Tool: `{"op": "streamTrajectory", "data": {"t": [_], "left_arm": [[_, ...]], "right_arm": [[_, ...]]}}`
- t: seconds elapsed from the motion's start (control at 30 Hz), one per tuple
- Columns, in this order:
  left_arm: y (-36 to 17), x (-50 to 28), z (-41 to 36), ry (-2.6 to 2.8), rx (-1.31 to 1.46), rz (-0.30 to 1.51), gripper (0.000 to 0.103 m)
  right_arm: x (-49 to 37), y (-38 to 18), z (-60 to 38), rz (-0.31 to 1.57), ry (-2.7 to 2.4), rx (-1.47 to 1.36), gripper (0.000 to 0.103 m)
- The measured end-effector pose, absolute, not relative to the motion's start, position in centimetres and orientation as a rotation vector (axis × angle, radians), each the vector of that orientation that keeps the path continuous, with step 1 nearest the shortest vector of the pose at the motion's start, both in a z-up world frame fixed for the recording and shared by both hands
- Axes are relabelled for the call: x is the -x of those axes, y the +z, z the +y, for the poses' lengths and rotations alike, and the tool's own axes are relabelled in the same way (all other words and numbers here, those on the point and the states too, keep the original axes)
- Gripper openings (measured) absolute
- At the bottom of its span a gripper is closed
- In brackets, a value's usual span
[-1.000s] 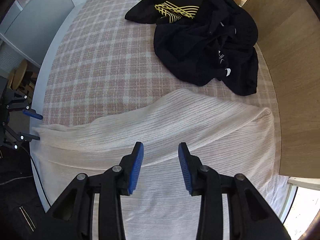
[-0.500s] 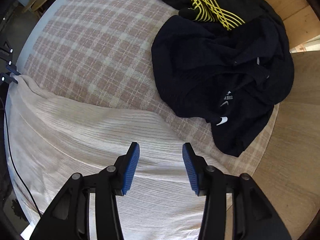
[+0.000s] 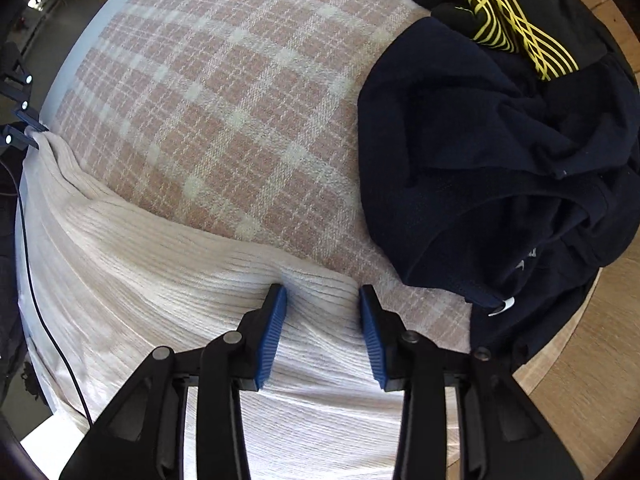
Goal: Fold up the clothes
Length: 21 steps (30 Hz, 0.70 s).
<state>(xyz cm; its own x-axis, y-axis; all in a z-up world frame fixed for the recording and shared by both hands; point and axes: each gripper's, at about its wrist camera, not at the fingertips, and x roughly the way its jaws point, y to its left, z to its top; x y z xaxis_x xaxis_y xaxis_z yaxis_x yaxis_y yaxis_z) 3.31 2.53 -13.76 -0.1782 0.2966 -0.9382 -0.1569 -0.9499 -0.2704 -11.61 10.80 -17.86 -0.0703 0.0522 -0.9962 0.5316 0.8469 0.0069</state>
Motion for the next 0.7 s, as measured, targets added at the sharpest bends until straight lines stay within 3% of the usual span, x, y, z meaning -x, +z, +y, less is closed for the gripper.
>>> {"op": "streamTrajectory", "data": {"t": [0.07,0.33,0.7], "left_arm": [[-13.5,-3.6,2.6,2.208,1.779,-0.166,0.009],[-10.9,-4.9,4.1,2.179,1.652,-0.192,0.009],[-10.2,-4.8,10.2,2.031,1.565,0.024,0.009]], "right_arm": [[11.7,-17.2,11.4,1.59,-0.444,-0.447,0.015],[13.4,-12.6,15.0,1.445,-0.618,-0.416,0.013],[22.5,-10.1,20.2,1.297,-0.882,-0.453,0.012]]}}
